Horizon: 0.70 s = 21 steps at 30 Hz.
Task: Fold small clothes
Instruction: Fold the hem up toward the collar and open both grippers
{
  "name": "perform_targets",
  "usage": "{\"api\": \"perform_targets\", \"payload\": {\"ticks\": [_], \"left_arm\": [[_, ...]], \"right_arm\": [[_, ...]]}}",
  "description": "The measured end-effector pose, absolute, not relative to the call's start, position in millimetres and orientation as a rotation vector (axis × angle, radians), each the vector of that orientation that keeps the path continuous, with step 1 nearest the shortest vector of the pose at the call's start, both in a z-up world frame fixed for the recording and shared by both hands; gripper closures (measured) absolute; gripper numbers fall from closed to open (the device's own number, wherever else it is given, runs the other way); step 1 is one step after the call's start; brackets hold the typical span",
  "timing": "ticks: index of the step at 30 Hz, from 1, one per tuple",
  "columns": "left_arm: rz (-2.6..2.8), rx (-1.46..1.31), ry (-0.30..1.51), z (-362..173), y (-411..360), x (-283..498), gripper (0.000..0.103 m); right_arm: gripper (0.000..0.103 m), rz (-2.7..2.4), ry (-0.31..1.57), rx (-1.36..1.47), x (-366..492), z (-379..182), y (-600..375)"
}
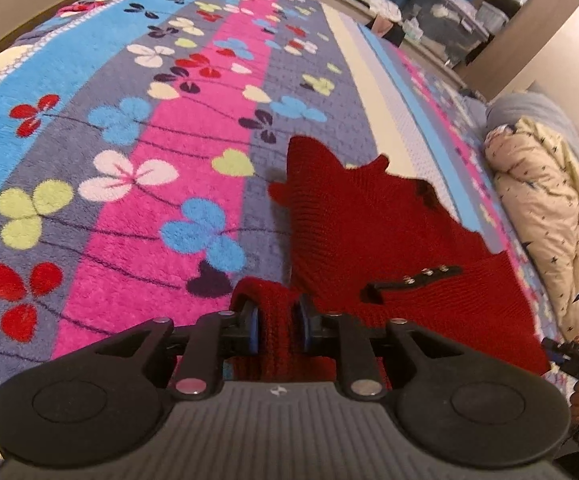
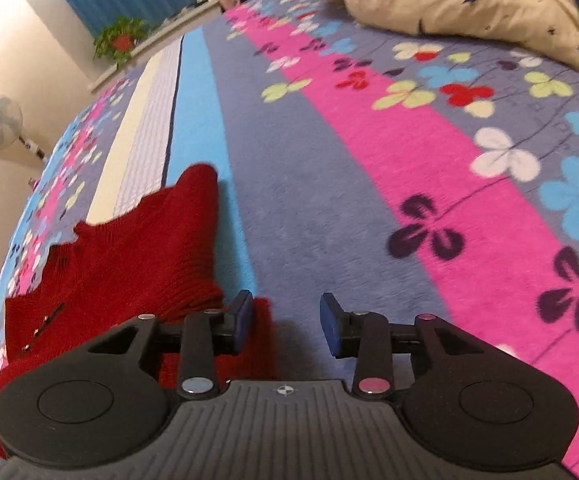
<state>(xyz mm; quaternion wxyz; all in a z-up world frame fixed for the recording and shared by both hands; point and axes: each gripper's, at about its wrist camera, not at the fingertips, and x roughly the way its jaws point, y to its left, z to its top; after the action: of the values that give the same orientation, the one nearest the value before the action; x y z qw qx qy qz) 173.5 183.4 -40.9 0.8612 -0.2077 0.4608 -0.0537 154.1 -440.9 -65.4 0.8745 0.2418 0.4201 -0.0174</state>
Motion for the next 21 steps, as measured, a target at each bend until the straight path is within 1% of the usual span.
{"api": "perform_targets", "payload": {"ticks": [1, 2, 3, 5, 8, 11, 13, 14, 15, 16, 18, 21], "left_arm": [[-0.119, -0.446, 0.959, -39, 186, 171, 0.079], [-0.119, -0.45, 0.951, -37, 189, 167, 0.072], [-0.101, -0.438, 0.94, -34, 191, 164, 0.054], [-0.054, -0.412, 0.914, -27, 199, 156, 0.044], [-0.048, -0.473, 0.923, -26, 221, 145, 0.044], [-0.057, -0.407, 0.964, -27, 228, 137, 0.044], [-0.085, -0.35, 0.991, -29, 224, 132, 0.041], [-0.105, -0.319, 1.006, -31, 220, 129, 0.038], [-0.124, -0.289, 1.02, -33, 216, 128, 0.037], [-0.147, -0.253, 1.037, -35, 210, 127, 0.036], [-0.176, -0.21, 1.058, -38, 201, 127, 0.036], [-0.204, -0.185, 1.045, -41, 189, 129, 0.036]], "right_arm": [[0.064, -0.044, 0.861, 0.505, 151, -63, -445], [0.064, -0.052, 0.848, 0.504, 147, -62, -449], [0.064, -0.059, 0.83, 0.506, 142, -59, -454], [0.064, -0.06, 0.804, 0.519, 134, -57, -462], [0.064, -0.06, 0.782, 0.523, 122, -54, -475], [0.058, -0.013, 0.813, 0.486, 115, -56, -478], [0.056, 0.034, 0.854, 0.413, 114, -59, -471], [0.054, 0.048, 0.872, 0.374, 114, -61, -467], [0.05, 0.066, 0.901, 0.326, 114, -64, -461], [0.048, 0.084, 0.927, 0.295, 114, -67, -455], [0.047, 0.123, 0.966, 0.244, 115, -72, -443], [0.047, 0.169, 0.975, 0.159, 116, -73, -422]]}}
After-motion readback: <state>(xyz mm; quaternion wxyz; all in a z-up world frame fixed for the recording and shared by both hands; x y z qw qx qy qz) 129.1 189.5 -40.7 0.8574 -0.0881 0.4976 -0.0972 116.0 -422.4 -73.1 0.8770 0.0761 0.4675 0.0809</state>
